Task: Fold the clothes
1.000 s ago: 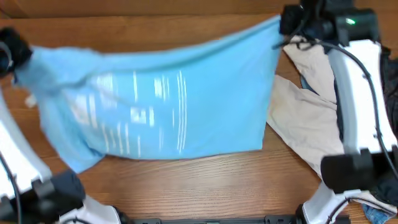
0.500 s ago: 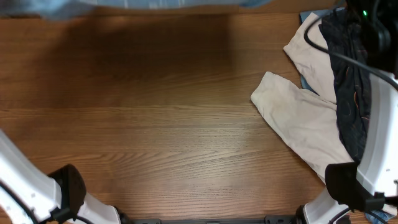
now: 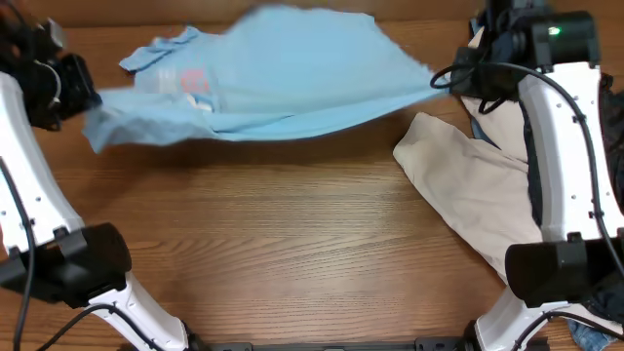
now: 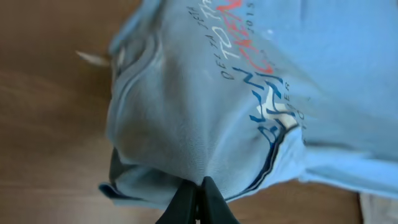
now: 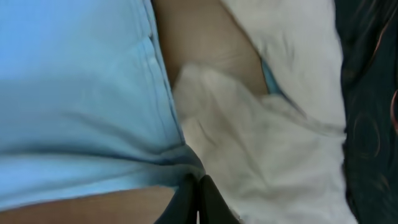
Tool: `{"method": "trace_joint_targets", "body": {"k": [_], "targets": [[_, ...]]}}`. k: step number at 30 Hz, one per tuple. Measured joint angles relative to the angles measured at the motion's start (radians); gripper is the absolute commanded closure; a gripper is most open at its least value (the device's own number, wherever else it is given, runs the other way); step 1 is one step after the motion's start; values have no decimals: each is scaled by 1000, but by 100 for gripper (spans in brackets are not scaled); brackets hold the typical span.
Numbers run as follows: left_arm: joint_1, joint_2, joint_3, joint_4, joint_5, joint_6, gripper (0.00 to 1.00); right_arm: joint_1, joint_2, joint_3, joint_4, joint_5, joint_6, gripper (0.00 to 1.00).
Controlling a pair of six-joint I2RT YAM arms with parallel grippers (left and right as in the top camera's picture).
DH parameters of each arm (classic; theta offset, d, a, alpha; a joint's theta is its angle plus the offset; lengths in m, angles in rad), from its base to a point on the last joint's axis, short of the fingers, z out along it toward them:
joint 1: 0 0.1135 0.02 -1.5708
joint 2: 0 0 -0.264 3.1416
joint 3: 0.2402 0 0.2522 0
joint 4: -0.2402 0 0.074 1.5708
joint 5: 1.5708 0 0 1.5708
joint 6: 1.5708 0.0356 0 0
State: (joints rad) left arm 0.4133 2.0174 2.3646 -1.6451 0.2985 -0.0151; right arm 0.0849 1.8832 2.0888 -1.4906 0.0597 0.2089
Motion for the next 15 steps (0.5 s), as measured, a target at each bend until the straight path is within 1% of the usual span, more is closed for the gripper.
{"method": "trace_joint_targets", "body": {"k": [5, 9, 15], "targets": [[-6, 3, -186, 23, -95, -14, 96, 0, 0, -142, -14, -2, 0, 96], [-7, 3, -258, 19, -184, -55, 96, 0, 0, -204, -21, -48, -10, 96], [-6, -34, -345, 20, -270, -100, 96, 0, 0, -288, -21, -123, -27, 96]]}}
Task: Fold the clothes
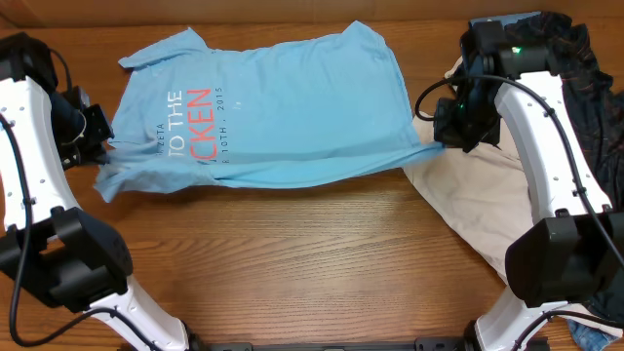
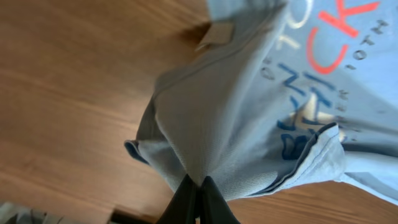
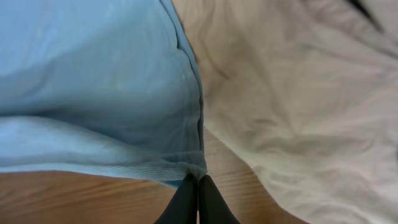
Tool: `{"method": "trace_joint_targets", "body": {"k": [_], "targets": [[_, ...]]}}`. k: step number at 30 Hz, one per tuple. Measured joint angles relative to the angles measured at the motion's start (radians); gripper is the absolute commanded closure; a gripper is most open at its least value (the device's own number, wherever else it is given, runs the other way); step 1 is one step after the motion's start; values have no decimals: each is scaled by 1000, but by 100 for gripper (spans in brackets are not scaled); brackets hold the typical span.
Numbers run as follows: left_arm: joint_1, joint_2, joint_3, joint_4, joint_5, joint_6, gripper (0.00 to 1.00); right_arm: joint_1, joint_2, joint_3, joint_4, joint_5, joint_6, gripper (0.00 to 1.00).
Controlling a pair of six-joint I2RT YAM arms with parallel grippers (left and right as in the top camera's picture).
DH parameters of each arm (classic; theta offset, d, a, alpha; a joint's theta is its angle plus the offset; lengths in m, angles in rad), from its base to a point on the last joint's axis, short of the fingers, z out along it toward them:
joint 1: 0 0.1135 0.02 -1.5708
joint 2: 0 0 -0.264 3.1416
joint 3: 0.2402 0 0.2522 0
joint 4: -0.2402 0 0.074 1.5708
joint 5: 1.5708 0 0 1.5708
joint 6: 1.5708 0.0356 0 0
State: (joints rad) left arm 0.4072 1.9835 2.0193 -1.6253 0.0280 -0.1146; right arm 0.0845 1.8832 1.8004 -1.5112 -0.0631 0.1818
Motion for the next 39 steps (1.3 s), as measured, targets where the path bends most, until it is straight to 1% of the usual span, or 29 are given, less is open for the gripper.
{"method": "trace_joint_targets", "body": {"k": [6, 10, 14, 18, 22, 29, 34, 39], "targets": [[0, -137, -119, -6, -61, -45, 96, 0, -3, -77, -4, -34, 0, 96], [0, -216, -233, -24, -111, -95, 96, 0, -26, -162, -6, -38, 0, 96], [0, -262, -372, -27, -167, -148, 96, 0, -97, -240, -11, -37, -2, 96], [0, -296, -468, -5, -201, -185, 96, 0, -200, -292, -15, -35, -3, 96], [0, -330, -486, -10, -228, -217, 96, 0, -268, -338, -27, -28, -3, 96], [0, -387, -486, -45, -251, -256, 96, 0, -277, -411, 5, -24, -8, 96], [0, -390, -487, -14, -254, -265, 96, 0, -277, -412, 124, -21, -26, 96], [0, -390, -497, 100, -261, -273, 94, 0, -277, -412, 292, -14, -41, 96]]}}
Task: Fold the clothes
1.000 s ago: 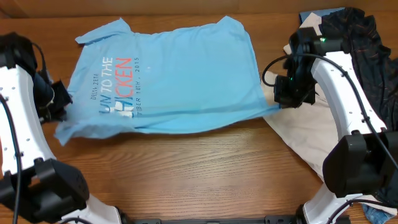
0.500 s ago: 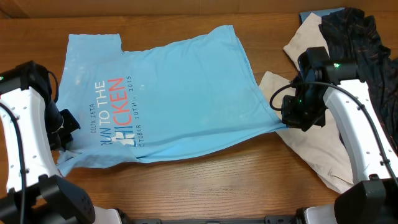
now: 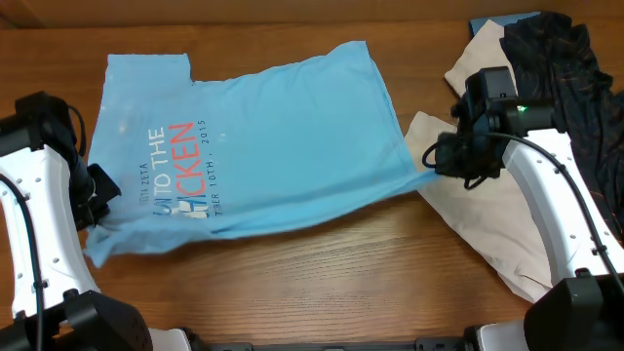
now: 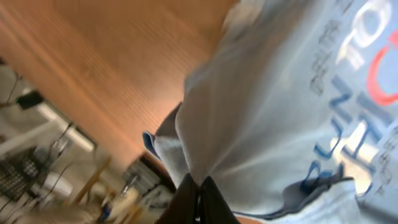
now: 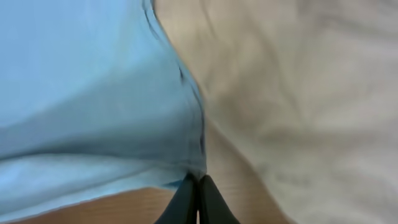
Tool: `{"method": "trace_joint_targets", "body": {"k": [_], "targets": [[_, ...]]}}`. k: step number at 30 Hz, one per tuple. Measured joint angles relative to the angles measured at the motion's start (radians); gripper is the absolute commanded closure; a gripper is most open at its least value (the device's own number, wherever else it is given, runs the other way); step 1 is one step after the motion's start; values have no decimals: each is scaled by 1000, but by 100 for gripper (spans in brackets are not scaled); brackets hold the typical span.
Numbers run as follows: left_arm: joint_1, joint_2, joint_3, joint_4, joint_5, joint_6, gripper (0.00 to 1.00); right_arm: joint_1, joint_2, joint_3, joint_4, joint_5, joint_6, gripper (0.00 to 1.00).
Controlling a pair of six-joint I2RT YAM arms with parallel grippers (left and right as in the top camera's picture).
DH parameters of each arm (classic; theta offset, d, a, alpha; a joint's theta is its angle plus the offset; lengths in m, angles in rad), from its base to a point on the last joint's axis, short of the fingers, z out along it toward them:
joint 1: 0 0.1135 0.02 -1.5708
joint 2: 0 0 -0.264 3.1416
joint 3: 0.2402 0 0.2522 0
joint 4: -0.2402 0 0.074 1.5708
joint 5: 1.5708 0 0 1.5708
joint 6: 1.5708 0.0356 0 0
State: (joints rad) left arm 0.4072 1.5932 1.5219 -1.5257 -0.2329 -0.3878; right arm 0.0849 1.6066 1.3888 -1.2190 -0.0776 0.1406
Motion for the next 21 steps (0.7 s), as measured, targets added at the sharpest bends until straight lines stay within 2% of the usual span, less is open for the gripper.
{"method": "trace_joint_targets", "body": {"k": [5, 15, 18, 21], "targets": [[0, 0, -42, 123, -4, -3, 87, 0, 0, 0, 119, 0, -10, 96], [0, 0, -217, 366, 16, -3, 91, 0, 85, 0, 240, 0, -11, 96], [0, 0, -240, 353, 29, -3, 95, 0, 127, 0, 245, 0, -11, 96], [0, 0, -242, 271, 70, -3, 89, 0, 143, 0, 245, 0, -11, 96]]}}
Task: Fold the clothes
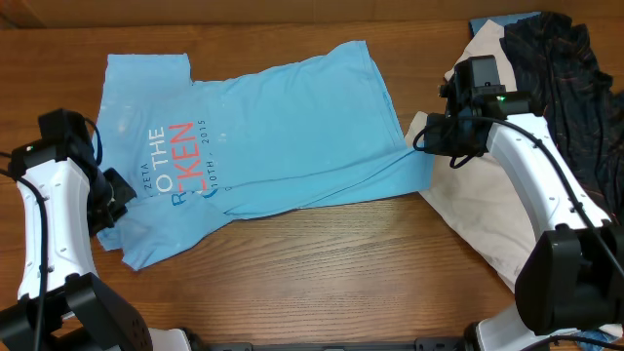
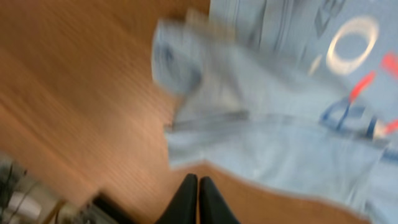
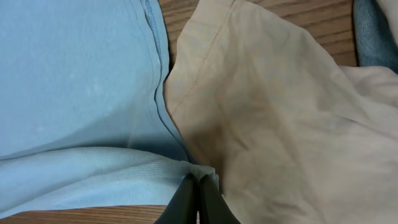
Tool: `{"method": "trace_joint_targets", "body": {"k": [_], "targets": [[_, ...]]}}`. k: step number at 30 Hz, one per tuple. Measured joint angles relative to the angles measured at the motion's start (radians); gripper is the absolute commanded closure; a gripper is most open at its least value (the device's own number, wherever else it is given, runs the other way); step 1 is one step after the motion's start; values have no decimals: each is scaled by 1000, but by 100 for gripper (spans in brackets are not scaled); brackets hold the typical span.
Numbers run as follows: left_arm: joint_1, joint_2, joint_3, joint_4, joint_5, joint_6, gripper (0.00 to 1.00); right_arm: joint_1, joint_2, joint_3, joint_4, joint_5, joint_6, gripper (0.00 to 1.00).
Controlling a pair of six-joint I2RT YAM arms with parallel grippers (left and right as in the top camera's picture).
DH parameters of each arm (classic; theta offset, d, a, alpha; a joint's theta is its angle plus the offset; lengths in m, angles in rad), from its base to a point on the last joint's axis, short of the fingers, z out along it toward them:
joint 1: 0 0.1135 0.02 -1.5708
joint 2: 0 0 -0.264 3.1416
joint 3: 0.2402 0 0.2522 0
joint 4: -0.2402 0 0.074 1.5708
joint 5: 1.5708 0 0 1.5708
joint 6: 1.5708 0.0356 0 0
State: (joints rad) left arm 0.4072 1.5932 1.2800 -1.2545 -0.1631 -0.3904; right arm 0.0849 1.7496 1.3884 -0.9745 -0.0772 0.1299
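A light blue T-shirt (image 1: 273, 127) with red and blue lettering lies spread print-up on the wooden table. Its sleeve and shoulder end (image 2: 280, 112) rests crumpled on the wood just beyond my left gripper (image 2: 198, 182). That gripper is shut with nothing between its fingers, and it sits at the shirt's left edge (image 1: 107, 205). My right gripper (image 3: 198, 182) is shut on the hem corner of the blue T-shirt (image 3: 74, 81), at the shirt's right end (image 1: 426, 148).
A beige garment (image 1: 478, 214) lies under and to the right of my right gripper, touching the shirt's hem (image 3: 280, 106). A dark patterned garment (image 1: 565, 68) and a blue item (image 1: 502, 21) are heaped at the far right. Bare wood runs along the front edge.
My left gripper no longer holds the shirt: the left end now lies on the table and the fingers are shut on nothing. The right gripper, still holding the hem corner, sits slightly farther back.
Both grippers held the shirt stretched in the air over the back of the table. Then it hung lower with the print showing, then it lay mostly flat and nearer the front. Now the left end is released and only the right gripper holds it.
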Motion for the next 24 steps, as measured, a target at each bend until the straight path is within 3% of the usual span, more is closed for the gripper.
{"method": "trace_joint_targets", "body": {"k": [5, 8, 15, 24], "targets": [[0, 0, -52, -54, 24, 0, 70, 0, 0, 0, -1, 0, 0, 96], [0, 0, -121, -17, 11, 0, 67, 0, 0, 0, -11, 0, 0, 96], [0, 0, -233, 82, -17, -35, 42, 0, 0, 0, -22, 0, 0, 96], [0, 0, -346, 156, -55, -96, 41, 0, 0, 0, -25, 3, 0, 96]]}}
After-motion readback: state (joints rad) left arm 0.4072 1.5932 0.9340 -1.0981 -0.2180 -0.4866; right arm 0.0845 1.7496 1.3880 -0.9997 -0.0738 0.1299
